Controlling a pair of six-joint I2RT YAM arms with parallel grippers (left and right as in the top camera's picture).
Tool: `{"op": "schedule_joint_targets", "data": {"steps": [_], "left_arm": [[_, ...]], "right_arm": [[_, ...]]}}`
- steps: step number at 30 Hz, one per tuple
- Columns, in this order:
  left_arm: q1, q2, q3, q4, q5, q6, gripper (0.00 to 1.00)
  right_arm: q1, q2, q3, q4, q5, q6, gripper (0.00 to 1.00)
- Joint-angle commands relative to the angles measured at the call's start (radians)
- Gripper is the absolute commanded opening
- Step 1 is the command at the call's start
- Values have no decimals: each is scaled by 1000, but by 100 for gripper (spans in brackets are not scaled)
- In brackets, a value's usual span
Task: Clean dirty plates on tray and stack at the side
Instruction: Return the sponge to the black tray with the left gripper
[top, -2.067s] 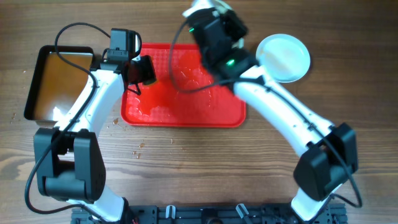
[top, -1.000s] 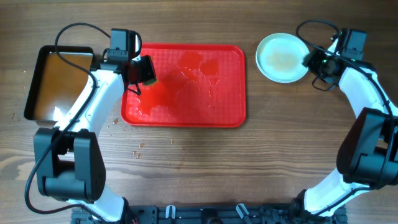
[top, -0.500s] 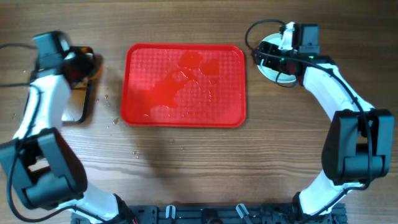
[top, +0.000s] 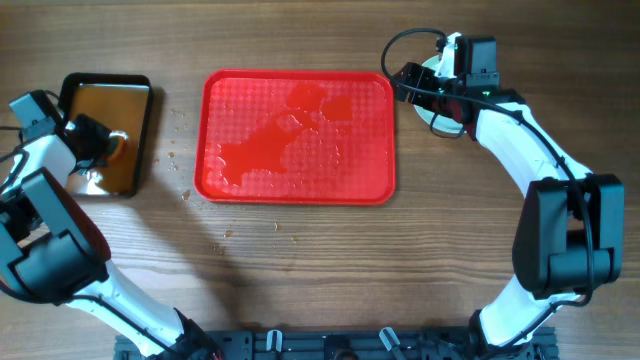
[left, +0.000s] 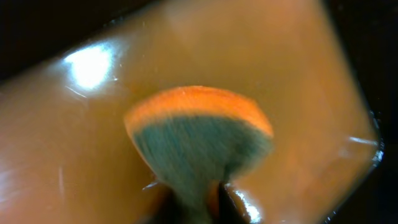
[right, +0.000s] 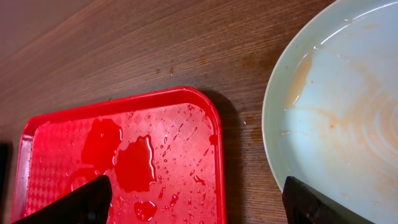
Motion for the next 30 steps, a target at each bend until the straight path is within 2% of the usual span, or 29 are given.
{"op": "schedule_joint_targets", "data": {"steps": [1, 8, 11, 13, 15, 19, 25, 30], "left_arm": [[3, 8, -3, 21, 8, -5, 43], [3, -125, 9, 22, 35, -2, 35], [3, -165, 9, 5, 51, -2, 24], [1, -159, 9, -45, 76, -2, 16], [-6, -134, 6, -101, 76, -2, 13], [-16, -52, -2, -117, 64, -2, 4], [-15, 73, -2, -115, 40, -2, 4], [-15, -22, 6, -107, 48, -2, 4]], "right_arm": [[2, -10, -4, 1, 11, 9, 89], [2, -10, -4, 0, 10, 10, 89], [2, -10, -4, 0, 11, 10, 88], [2, -10, -4, 0, 11, 9, 88], [2, -10, -4, 0, 11, 9, 88], [2, -10, -4, 0, 10, 6, 86], [2, -10, -4, -3, 10, 5, 84], [2, -10, -4, -7, 10, 4, 84]]}}
